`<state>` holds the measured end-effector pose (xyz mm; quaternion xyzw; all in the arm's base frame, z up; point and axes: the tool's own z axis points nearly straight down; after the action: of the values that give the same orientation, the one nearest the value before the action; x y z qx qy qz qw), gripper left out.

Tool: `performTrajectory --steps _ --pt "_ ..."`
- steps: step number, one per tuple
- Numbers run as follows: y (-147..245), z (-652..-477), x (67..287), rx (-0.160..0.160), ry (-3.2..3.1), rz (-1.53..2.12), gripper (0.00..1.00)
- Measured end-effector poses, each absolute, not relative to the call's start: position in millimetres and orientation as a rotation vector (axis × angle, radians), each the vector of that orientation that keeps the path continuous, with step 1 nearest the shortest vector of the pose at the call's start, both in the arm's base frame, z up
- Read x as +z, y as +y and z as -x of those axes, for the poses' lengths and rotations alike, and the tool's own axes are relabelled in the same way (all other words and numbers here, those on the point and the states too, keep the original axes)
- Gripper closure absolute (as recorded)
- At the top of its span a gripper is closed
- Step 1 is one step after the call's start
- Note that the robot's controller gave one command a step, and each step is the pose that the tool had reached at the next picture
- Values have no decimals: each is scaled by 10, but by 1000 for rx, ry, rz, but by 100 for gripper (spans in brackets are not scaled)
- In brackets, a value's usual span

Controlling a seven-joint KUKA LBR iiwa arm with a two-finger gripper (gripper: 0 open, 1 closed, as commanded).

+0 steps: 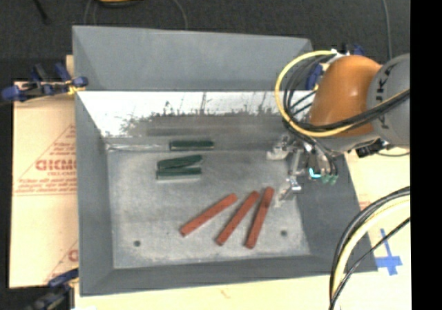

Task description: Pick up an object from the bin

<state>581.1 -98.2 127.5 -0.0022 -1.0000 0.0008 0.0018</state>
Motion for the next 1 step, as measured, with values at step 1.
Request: performTrajectory --steps 1 --pt "-982 -5832 1319 5 -3146 4 0"
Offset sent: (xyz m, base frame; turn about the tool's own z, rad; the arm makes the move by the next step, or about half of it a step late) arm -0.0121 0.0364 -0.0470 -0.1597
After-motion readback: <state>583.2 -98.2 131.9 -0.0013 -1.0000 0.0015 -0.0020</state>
